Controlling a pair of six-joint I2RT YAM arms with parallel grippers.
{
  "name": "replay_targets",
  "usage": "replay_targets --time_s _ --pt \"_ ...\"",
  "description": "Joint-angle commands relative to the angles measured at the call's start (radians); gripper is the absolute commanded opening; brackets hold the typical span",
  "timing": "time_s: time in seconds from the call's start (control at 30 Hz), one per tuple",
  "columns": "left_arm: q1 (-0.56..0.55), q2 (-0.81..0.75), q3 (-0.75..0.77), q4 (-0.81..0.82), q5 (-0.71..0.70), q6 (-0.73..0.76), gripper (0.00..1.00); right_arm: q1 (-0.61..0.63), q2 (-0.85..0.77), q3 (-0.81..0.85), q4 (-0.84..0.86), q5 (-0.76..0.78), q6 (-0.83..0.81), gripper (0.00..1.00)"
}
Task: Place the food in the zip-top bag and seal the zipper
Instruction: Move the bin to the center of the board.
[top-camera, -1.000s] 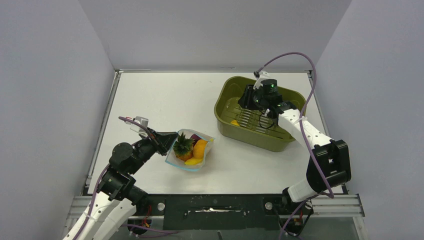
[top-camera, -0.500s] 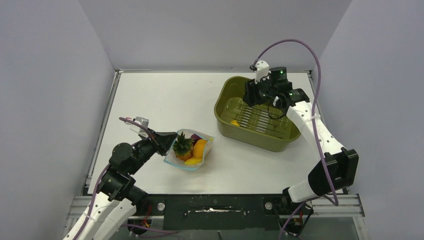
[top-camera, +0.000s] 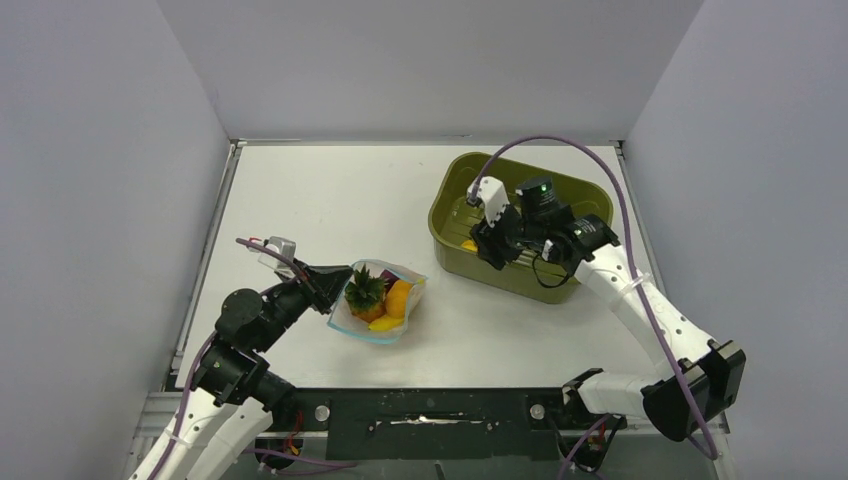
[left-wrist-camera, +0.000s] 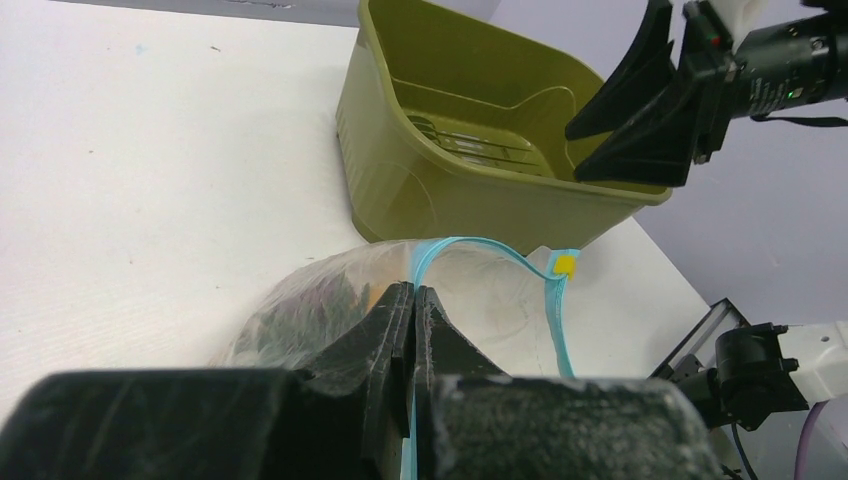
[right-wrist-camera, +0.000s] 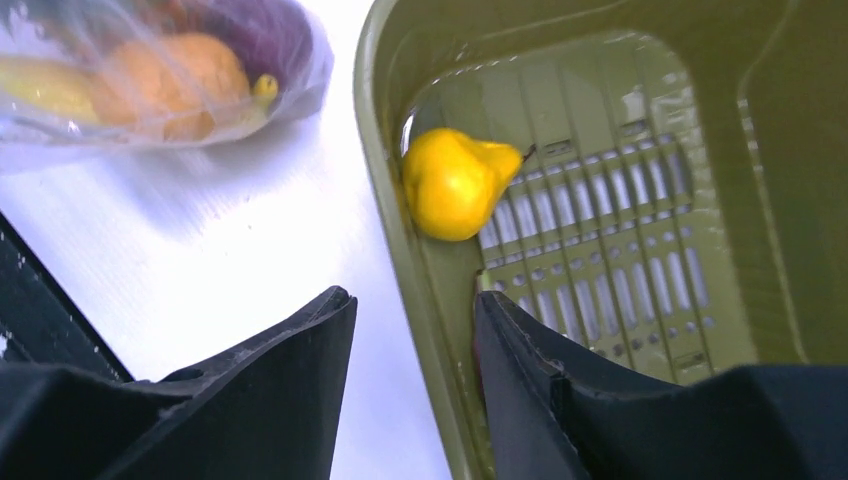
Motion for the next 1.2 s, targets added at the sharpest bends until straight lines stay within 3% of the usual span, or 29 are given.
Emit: replay_targets --time_s 0.0,0.3,0.43,0.57,0.8,1.17 --pt "-0.004 -0.008 0.026 0.033 -0.005 0.015 0.0 0.052 0.013 -0.033 -0.039 0.02 -0.052 0.5" --pt "-0.004 -0.025 0.022 0.035 -0.008 0.007 0.0 0.059 0.078 -0.087 0.021 0.109 -0.044 0.46" --pt "-0.004 -0.023 0.031 0.026 -0.007 0.013 0.0 0.059 0.099 -0.088 0.047 0.139 -0.018 0.34" --pt "-0.004 -0.025 0.031 0.022 -0.007 0.017 0.0 0.059 0.119 -0.074 0.072 0.172 0.037 0.15" --pt "-0.004 -0.023 0.017 0.041 0.0 0.003 0.0 0.06 0.172 -0.018 0.133 0.181 0.243 0.03" --pt "-0.004 -0.025 0.021 0.035 -0.001 -0.002 0.0 0.064 0.266 0.054 0.265 0.444 0.699 0.04"
